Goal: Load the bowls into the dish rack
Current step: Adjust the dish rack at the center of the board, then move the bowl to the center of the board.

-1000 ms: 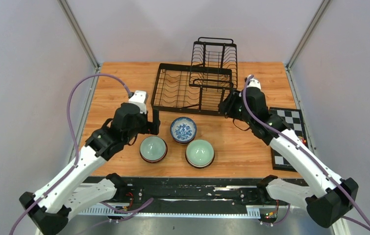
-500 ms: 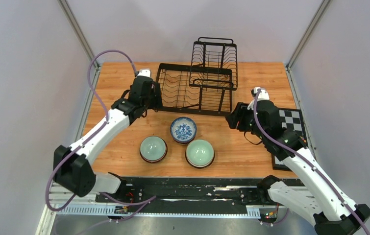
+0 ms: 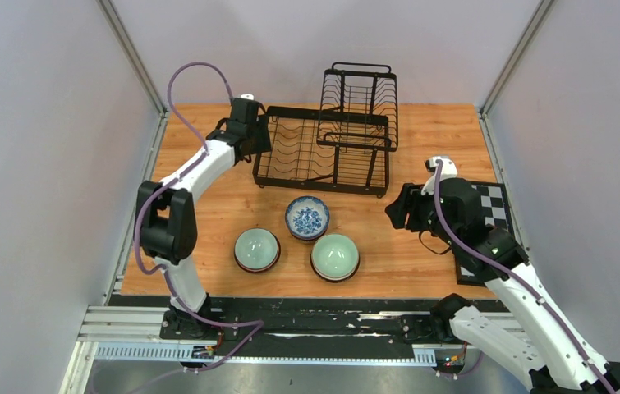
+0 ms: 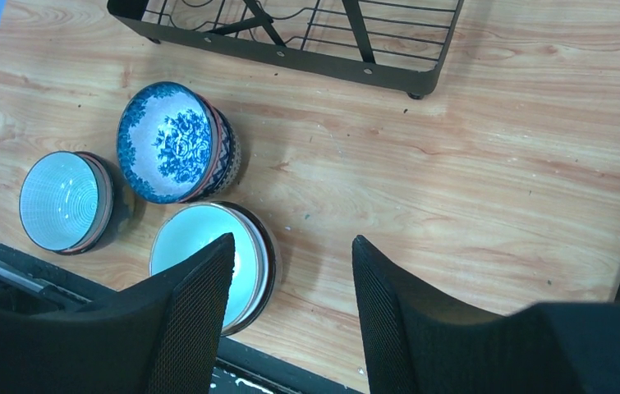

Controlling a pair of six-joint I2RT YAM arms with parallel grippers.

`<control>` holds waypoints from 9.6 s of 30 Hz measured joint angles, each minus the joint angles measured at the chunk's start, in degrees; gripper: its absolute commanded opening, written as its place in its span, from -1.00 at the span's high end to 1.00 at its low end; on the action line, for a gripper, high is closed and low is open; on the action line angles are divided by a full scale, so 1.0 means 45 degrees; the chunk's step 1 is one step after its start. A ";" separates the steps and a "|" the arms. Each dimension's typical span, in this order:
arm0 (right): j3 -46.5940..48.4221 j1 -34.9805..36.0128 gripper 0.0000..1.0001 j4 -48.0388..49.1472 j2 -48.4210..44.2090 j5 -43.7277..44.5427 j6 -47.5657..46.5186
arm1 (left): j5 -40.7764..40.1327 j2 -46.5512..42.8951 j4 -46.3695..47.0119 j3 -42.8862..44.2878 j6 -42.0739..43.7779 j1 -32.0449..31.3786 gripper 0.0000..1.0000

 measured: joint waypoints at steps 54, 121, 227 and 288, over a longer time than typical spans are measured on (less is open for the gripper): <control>-0.0748 -0.0053 0.22 0.3220 0.5586 0.0005 0.3492 | 0.1996 0.1836 0.0967 -0.1103 -0.2079 0.0884 1.00; -0.3827 0.3322 0.84 0.3594 0.5848 -0.1783 0.2953 | 0.1987 -0.9228 0.0908 -0.8864 -0.3026 0.0665 -0.49; 0.0403 0.4182 -0.08 0.5629 1.1273 0.1005 0.6441 | 0.5474 -1.3882 -0.2880 -0.8568 0.0690 0.0316 -0.76; -0.0277 0.4172 0.64 0.5134 0.9670 -0.0311 0.5319 | 0.5367 -0.8976 -0.1039 -0.7728 -0.0146 -0.2948 -0.75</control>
